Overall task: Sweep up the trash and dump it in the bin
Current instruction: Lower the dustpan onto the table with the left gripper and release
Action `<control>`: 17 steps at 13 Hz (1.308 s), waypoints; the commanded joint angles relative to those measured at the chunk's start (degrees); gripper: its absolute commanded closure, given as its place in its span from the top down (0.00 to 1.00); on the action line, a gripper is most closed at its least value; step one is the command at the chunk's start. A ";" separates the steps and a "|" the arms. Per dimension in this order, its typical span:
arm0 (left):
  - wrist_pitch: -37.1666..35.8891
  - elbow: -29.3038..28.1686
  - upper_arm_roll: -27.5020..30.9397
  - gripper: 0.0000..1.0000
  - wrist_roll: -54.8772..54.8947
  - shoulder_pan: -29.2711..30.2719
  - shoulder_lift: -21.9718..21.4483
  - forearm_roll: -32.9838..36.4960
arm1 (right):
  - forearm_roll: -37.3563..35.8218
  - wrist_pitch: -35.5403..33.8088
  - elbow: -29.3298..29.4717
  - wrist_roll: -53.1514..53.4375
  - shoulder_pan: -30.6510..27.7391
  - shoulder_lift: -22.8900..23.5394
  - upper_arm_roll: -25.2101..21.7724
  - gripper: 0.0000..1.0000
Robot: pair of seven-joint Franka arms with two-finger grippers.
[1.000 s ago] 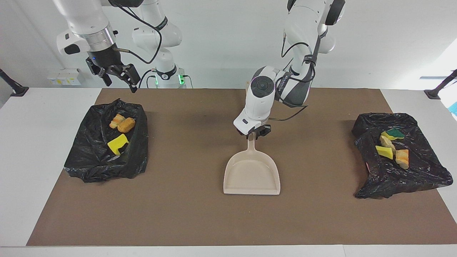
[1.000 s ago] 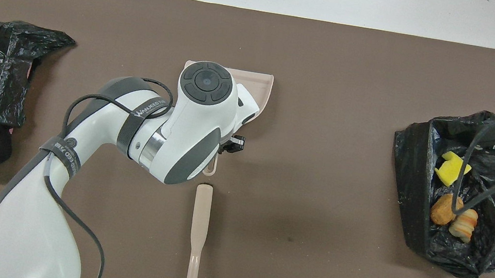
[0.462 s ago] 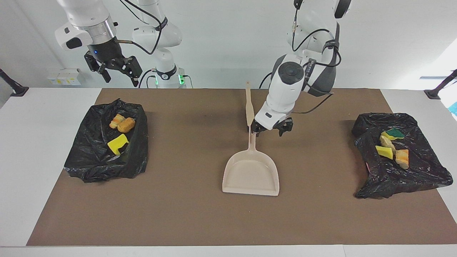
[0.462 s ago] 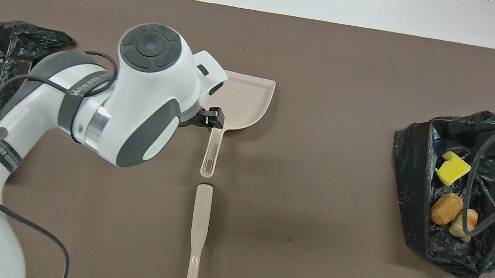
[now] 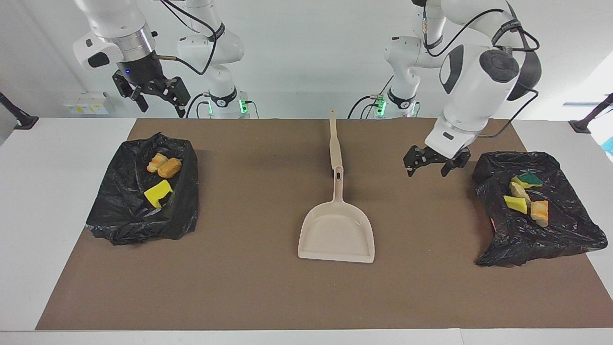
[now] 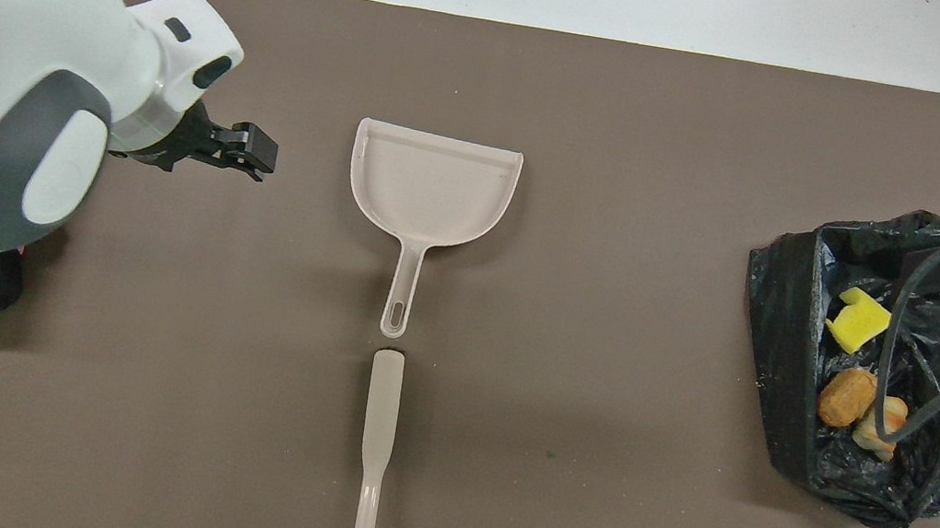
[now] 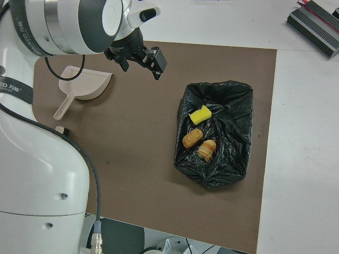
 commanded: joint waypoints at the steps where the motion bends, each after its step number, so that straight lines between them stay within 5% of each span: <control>1: -4.63 3.08 -0.18 1.00 6.61 4.24 0.04 0.04 | 0.57 -0.46 1.20 -1.02 -0.56 0.23 0.14 1.00; 8: -7.63 3.18 0.35 1.00 18.07 14.01 -4.44 -0.31 | 0.65 -0.90 0.58 -1.28 -0.56 -0.12 -0.04 1.00; 17: -10.43 -1.75 -0.79 1.00 15.95 9.80 -10.59 -0.13 | 0.74 -1.17 0.50 -1.55 -0.56 -0.21 0.14 1.00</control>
